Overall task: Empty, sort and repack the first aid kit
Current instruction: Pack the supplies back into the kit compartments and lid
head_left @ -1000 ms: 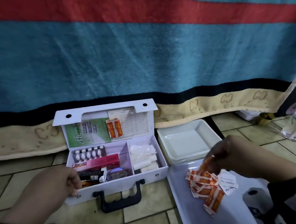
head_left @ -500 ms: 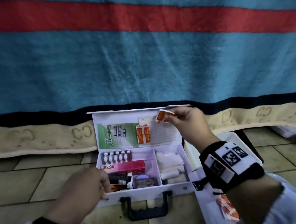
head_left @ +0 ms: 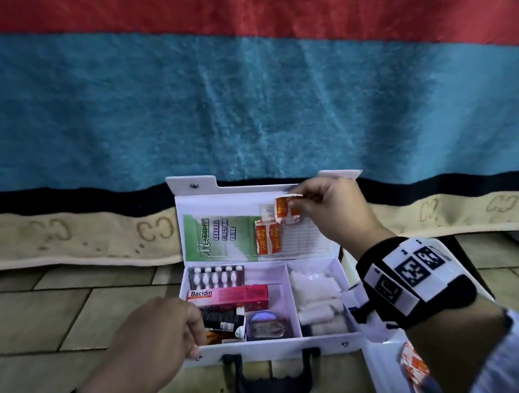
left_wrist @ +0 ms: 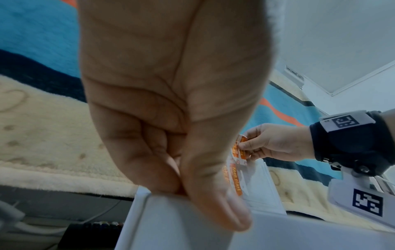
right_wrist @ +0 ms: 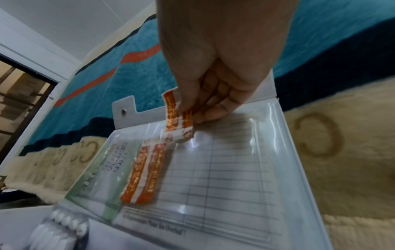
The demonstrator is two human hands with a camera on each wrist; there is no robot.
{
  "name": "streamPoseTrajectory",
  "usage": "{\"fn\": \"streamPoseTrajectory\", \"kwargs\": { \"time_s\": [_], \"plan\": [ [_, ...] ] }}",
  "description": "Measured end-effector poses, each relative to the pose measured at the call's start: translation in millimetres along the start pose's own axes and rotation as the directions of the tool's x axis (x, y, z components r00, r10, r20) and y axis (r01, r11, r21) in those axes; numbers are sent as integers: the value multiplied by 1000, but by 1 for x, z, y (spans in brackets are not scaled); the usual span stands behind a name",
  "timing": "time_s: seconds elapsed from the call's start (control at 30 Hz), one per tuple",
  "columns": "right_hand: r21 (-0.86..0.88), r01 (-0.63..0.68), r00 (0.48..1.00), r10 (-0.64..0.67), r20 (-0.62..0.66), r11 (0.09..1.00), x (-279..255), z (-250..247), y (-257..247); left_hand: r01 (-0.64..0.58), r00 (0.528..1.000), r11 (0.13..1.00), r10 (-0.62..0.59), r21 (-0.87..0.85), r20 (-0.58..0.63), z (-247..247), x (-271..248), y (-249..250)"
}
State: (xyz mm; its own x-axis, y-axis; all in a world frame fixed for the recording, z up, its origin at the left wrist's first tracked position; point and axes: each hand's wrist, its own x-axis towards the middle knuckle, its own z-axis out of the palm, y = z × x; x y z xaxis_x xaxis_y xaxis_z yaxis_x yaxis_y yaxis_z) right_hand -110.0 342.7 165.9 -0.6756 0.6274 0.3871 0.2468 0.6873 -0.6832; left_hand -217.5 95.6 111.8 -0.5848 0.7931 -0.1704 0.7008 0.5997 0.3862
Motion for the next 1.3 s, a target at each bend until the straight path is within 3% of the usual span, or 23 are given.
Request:
{"fn": "streamPoseTrajectory", "kwargs": {
  "time_s": [0.17,0.33,0.57,0.77,0.97,1.1,1.17,1.3],
  "plan": [
    [141,40,991,-21,-134,989,4,-2,2,-16,1000,1000,17,-9,14,-2,-1,3],
    [60,14,1000,-16,19,998,0,-5,3,14,1000,1000,-14,-21,11,-1,0,1],
    [-70,151,989,-151,4,986,-2,-7,6,13,1000,1000,-13,-14,8,-1,-1,0],
    [-125,195,972,-174,156,973,0,-11,7,-7,1000,1000,7,2,-9,1,0,0],
    [-306,188,944,-86,317,933,2,-13,-7,-5,1000,1000,5,2,13,0,1,0],
    [-549,224,897,50,440,805,4,-10,-12,0,1000,1000,0,-5,5,0,1,0],
    [-553,193,882,104,460,811,3,-8,-14,-2,1000,1000,2,9,2,0,1,0],
    [-463,85,907,124,403,882,0,-9,-16,-4,1000,1000,4,8,-1,-1,0,1]
  ]
}}
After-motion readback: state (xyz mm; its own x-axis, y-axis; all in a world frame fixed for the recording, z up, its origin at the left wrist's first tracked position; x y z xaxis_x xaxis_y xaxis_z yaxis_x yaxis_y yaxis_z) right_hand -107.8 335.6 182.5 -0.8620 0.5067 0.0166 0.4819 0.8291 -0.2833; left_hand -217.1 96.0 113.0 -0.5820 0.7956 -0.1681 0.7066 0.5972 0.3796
